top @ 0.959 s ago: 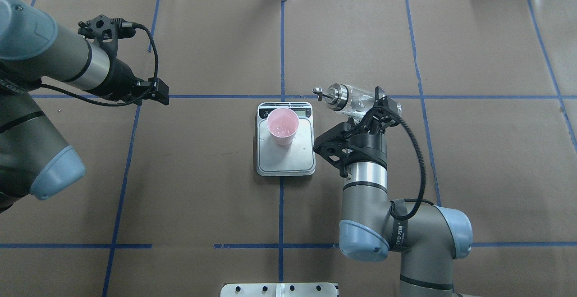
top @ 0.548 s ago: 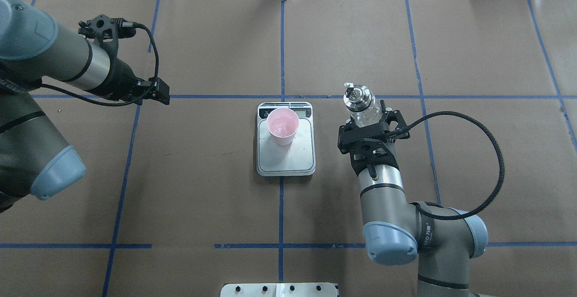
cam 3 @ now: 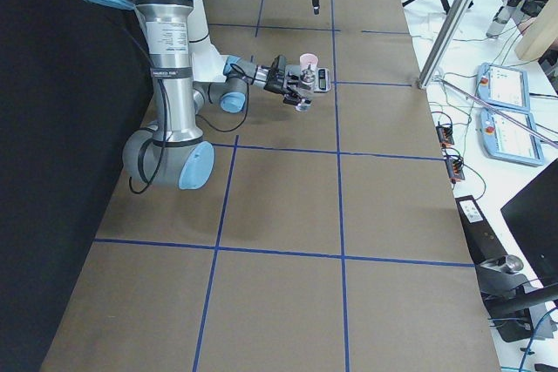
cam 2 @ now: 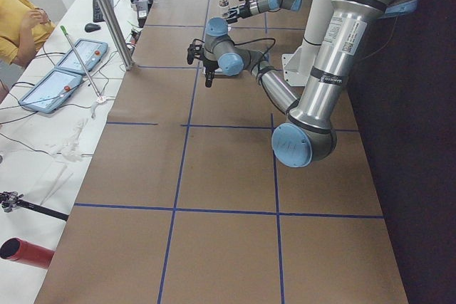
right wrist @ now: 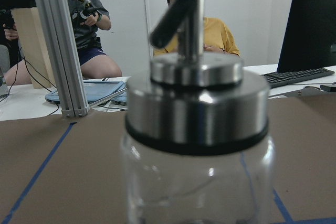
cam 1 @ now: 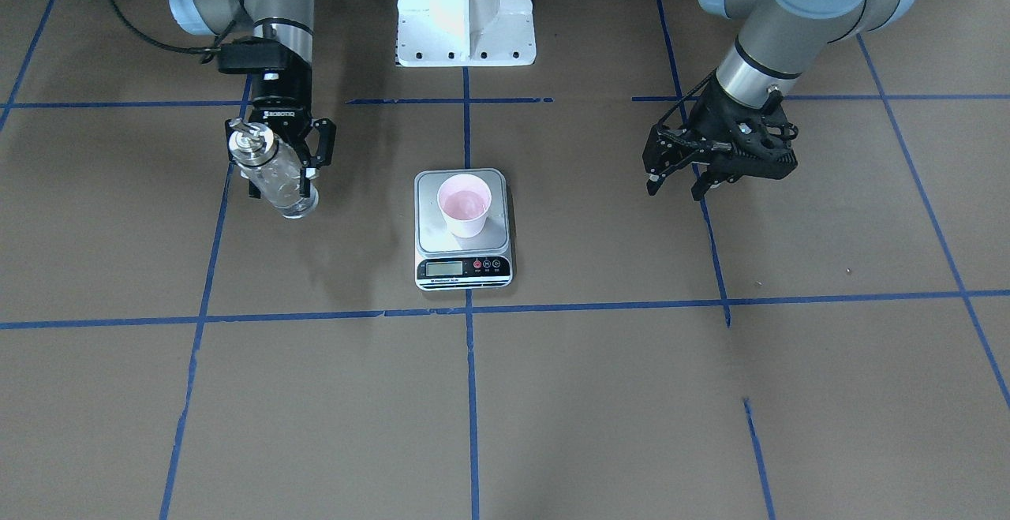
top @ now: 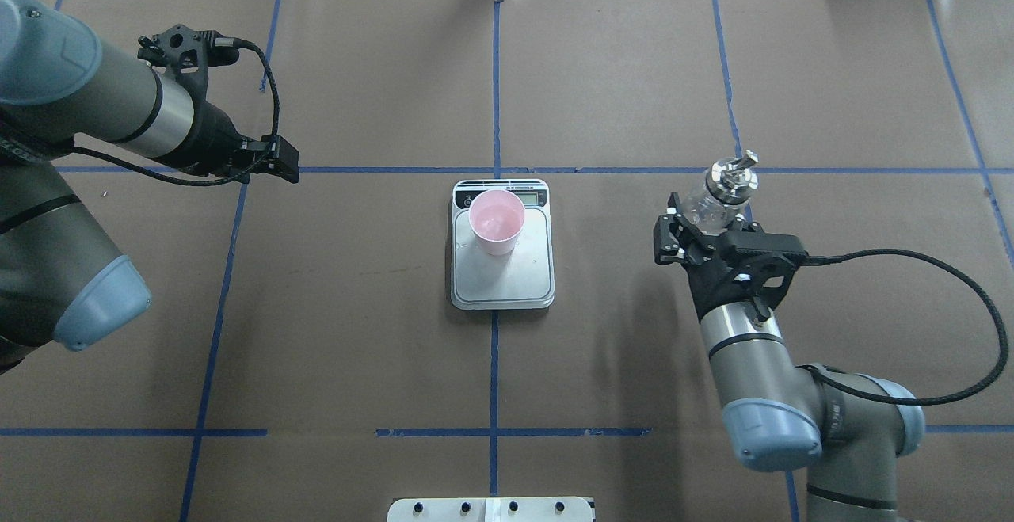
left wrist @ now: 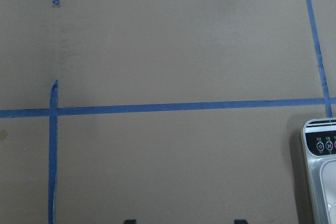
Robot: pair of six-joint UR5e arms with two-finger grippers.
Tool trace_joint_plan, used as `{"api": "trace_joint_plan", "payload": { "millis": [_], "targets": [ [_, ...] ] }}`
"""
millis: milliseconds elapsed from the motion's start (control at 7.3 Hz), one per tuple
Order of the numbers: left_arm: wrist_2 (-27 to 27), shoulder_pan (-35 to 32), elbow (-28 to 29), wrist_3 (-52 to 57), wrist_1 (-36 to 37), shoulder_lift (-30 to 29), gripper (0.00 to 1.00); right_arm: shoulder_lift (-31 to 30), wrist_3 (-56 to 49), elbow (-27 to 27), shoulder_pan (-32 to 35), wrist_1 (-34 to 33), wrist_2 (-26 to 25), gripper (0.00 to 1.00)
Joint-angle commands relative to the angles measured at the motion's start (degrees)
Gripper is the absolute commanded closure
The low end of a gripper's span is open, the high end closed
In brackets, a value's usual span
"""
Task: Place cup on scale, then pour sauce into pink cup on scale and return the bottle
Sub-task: 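Tilt the bottle upright and carry it back away from the cup, then lower the bottle with the right gripper to its original spot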
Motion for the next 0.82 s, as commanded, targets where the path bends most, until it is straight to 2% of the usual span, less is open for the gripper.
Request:
{"api": "trace_joint_plan", "payload": {
  "millis": [0,274,548,685],
  "targets": [
    [0.0,-0.05,-0.29,-0.43,-0.07,0.09,0.0,-5.33,2.5,-3.57,0.01,6.84,-0.42,1.0],
    [0.18,-0.4,-0.2,0.09,0.02,0.35,0.0,-5.51,8.2,-7.55,0.01,6.85,-0.51,1.0],
    [0.0,-0.58,-0.38,0.0,0.02,0.35,0.0,-5.51,8.22,-8.52,-0.08,6.93,-0.69,1.0],
    [0.0,-0.58,-0.47,0.0,0.11,0.35,0.0,-5.42,8.22,-9.48,-0.16,6.85,-2.51,1.0]
  ]
}}
